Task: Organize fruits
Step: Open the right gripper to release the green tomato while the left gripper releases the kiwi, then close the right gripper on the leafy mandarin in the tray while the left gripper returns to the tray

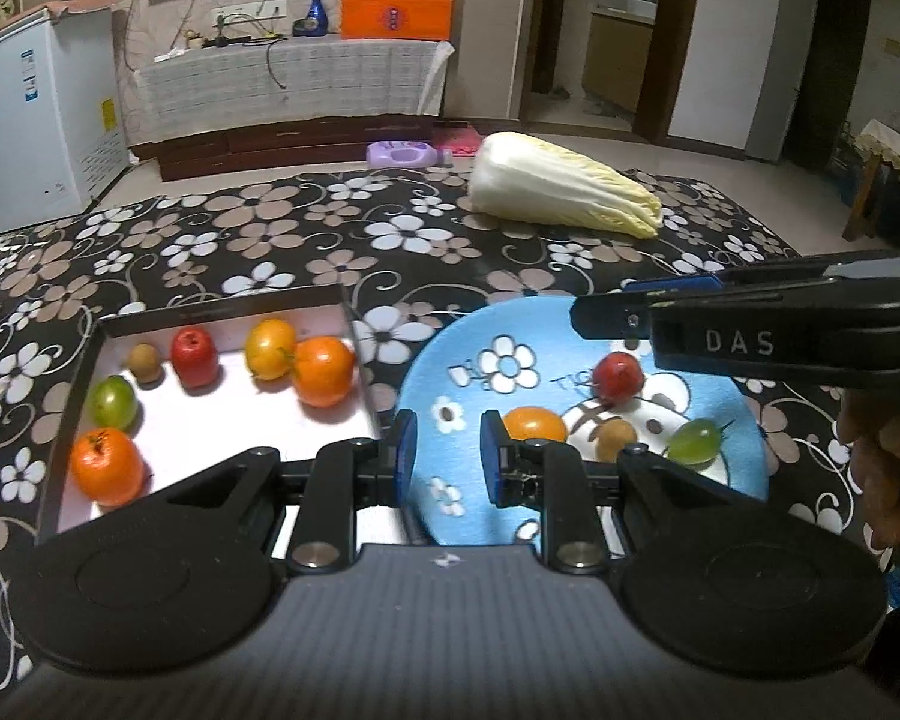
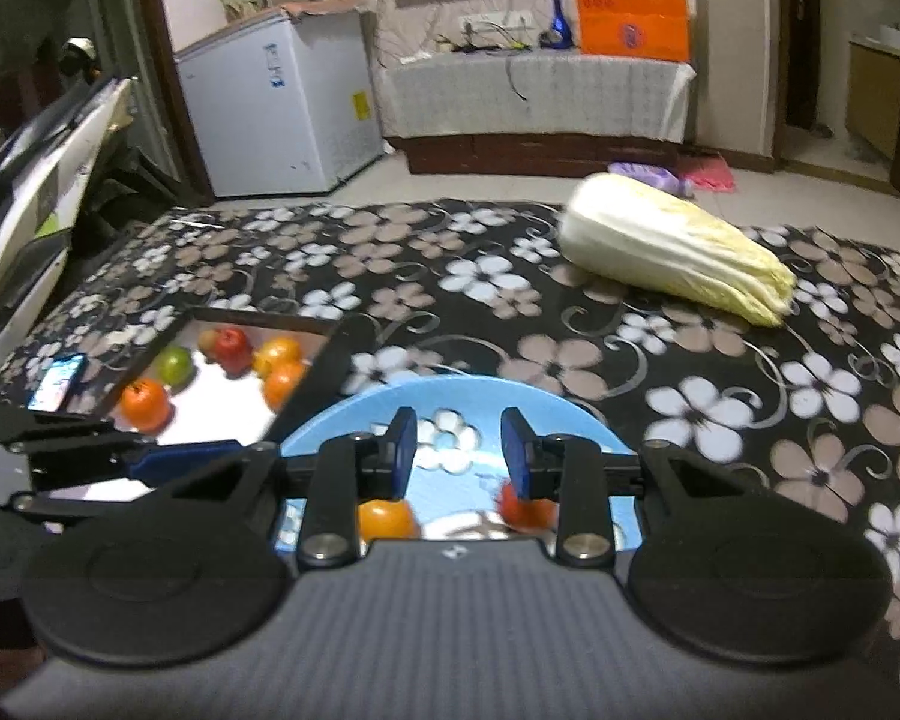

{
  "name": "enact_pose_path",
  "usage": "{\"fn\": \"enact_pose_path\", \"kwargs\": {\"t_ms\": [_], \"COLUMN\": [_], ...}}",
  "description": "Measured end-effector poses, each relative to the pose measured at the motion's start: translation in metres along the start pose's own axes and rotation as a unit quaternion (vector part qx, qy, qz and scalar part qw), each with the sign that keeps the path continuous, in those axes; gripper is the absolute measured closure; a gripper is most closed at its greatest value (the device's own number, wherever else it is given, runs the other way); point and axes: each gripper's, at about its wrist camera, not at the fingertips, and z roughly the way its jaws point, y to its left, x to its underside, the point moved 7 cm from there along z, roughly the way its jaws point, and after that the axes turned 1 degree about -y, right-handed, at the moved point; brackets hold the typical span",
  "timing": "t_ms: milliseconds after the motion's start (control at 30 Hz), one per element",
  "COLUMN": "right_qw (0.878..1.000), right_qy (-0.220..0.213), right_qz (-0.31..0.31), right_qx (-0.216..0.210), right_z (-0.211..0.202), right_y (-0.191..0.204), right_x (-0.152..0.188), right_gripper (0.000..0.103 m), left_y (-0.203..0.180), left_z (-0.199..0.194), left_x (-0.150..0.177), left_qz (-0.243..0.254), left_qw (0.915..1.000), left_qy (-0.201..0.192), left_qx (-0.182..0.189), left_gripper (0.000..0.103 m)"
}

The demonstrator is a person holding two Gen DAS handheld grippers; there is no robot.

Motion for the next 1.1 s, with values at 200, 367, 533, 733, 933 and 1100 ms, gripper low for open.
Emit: {"fn": "enact_pose_path", "kwargs": {"t_ms": [200,367,533,733,933,1100], "right_qw": [0.999,0.999,0.997,0.992,0.981,0.968], "right_qy": [-0.01,-0.005,-0.004,-0.007,-0.014,-0.01], "right_qz": [-0.022,-0.036,-0.052,-0.098,-0.188,-0.251], "right_qx": [-0.024,-0.036,-0.053,-0.079,-0.05,-0.012], "right_z": [0.007,0.017,0.029,0.044,0.062,0.079], "right_y": [0.027,0.046,0.068,0.106,0.131,0.138], "right_x": [-0.006,-0.006,-0.007,-0.009,-0.006,0.001], "right_gripper": [0.069,0.069,0.069,0.069,0.069,0.069], "left_y": [0.02,0.038,0.057,0.087,0.113,0.129], "left_z": [-0.005,-0.011,-0.016,-0.022,-0.03,-0.035], "left_x": [0.003,0.005,0.01,0.015,0.019,0.02], "left_qz": [-0.012,-0.027,-0.041,-0.069,-0.091,-0.103], "left_qw": [0.9998,0.9992,0.9979,0.9945,0.9913,0.989], "left_qy": [0.003,0.004,0.008,0.013,0.014,0.015], "left_qx": [-0.016,-0.031,-0.051,-0.078,-0.094,-0.105], "left_gripper": [0.076,0.076,0.076,0.076,0.076,0.076]}}
